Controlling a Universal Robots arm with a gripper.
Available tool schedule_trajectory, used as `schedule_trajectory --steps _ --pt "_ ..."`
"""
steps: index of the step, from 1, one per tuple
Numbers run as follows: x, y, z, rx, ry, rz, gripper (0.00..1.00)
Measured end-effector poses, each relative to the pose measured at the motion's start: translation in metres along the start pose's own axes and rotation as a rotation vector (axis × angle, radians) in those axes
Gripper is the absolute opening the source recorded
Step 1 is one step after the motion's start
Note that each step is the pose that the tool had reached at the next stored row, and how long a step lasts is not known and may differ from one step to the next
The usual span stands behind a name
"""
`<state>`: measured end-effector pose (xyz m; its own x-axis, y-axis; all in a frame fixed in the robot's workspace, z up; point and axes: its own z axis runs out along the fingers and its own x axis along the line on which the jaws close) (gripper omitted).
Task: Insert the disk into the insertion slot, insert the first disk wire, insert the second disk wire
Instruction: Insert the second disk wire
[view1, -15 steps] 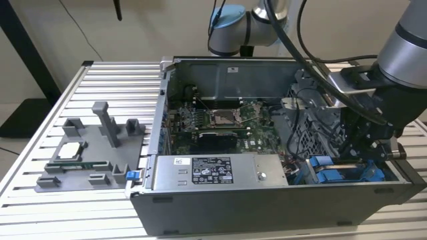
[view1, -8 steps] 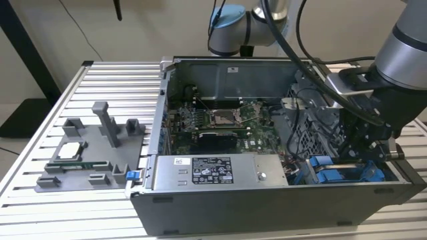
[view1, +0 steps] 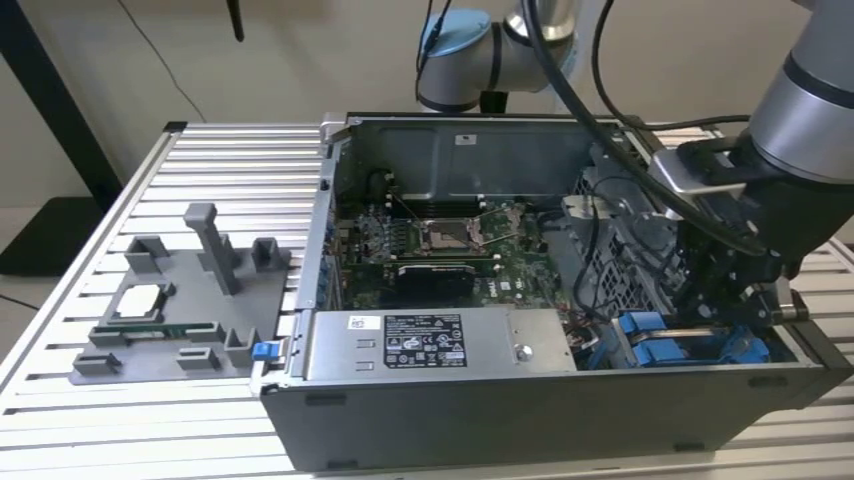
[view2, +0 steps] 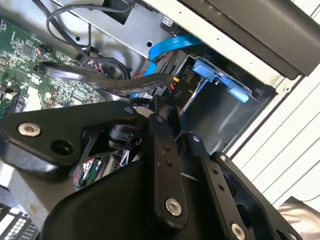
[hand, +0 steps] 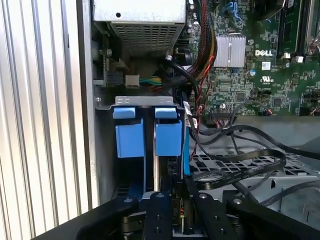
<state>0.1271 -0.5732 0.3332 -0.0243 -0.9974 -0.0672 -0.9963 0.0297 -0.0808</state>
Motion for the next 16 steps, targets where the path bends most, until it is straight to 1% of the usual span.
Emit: schedule_trajectory --steps 1,6,8,12,16 --pt "-0.0001 -0.0002 -0.0026 -0.0005 -0.0005 0.000 1.00" --pt "-0.0017 -0.0019 -0.0250 -0.0010 0.0003 0.000 1.00" --pt "-0.0021 -0.0025 -0.0320 -0.0010 0.0002 0.000 1.00" --pt "-0.0028 -0.0033 -0.0421 -0.0010 0.0003 0.000 1.00" --pt "-0.0032 -0.0037 -0.0471 -0.0010 0.0001 0.001 1.00"
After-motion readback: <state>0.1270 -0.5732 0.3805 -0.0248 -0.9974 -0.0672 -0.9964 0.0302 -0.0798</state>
